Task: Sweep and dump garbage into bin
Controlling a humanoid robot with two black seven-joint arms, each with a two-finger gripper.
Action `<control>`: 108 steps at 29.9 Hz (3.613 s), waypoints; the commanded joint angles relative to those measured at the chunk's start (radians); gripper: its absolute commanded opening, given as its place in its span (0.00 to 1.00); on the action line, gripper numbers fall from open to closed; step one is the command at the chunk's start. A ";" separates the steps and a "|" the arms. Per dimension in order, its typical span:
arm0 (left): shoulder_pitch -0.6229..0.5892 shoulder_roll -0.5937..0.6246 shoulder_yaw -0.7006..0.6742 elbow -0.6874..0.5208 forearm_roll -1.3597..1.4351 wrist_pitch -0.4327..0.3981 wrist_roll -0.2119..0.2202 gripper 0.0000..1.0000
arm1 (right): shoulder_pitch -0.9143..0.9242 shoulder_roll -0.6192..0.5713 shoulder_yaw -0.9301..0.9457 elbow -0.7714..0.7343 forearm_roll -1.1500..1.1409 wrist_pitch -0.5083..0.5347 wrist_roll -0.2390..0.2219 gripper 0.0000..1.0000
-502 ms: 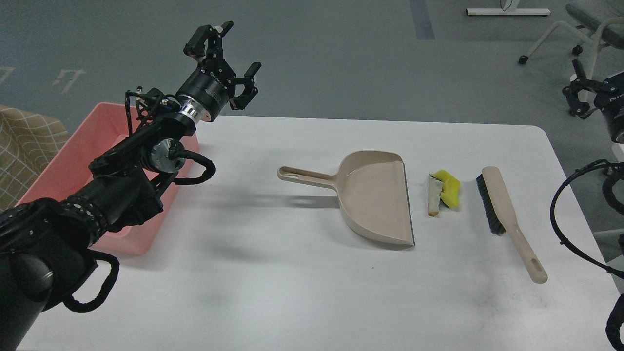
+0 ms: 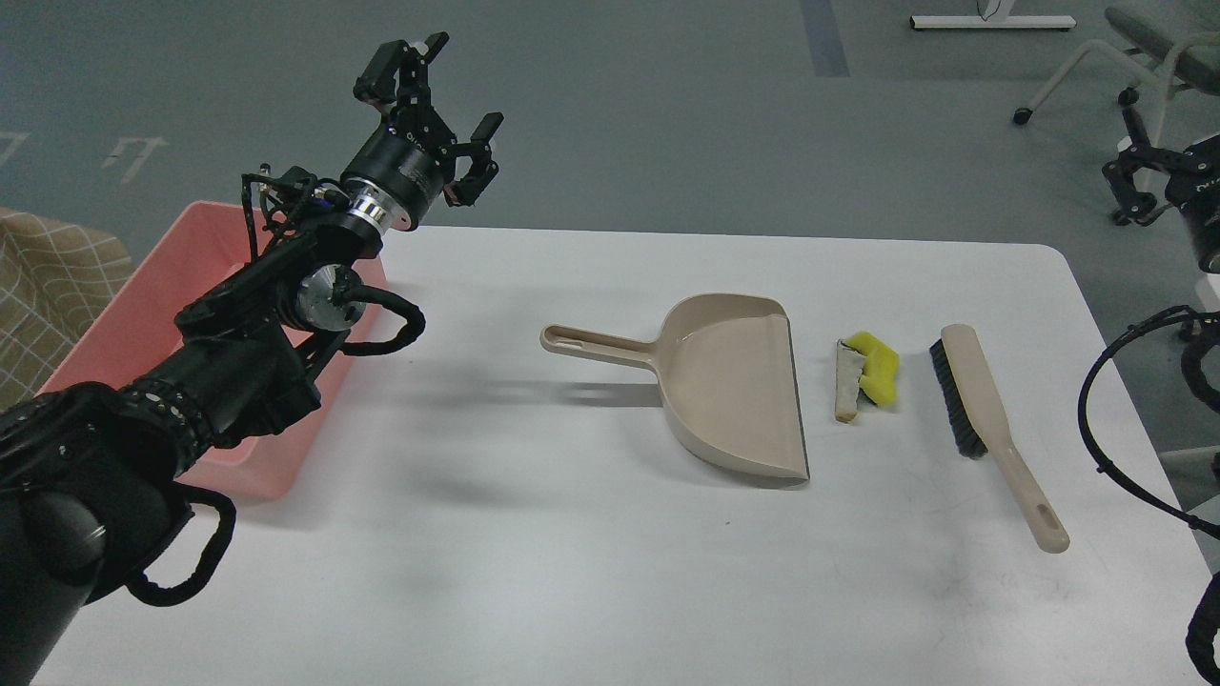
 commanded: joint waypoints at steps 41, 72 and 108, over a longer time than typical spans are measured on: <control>0.267 0.464 0.082 -0.741 0.103 -0.035 0.006 0.80 | 0.006 -0.006 -0.004 0.003 -0.002 0.000 0.000 1.00; 0.338 0.359 0.240 -0.703 0.445 0.324 0.103 0.76 | -0.006 -0.034 -0.013 -0.002 -0.002 0.000 -0.002 1.00; 0.297 0.185 0.275 -0.568 0.447 0.330 0.166 0.68 | -0.006 -0.026 -0.012 -0.011 -0.002 -0.025 0.004 1.00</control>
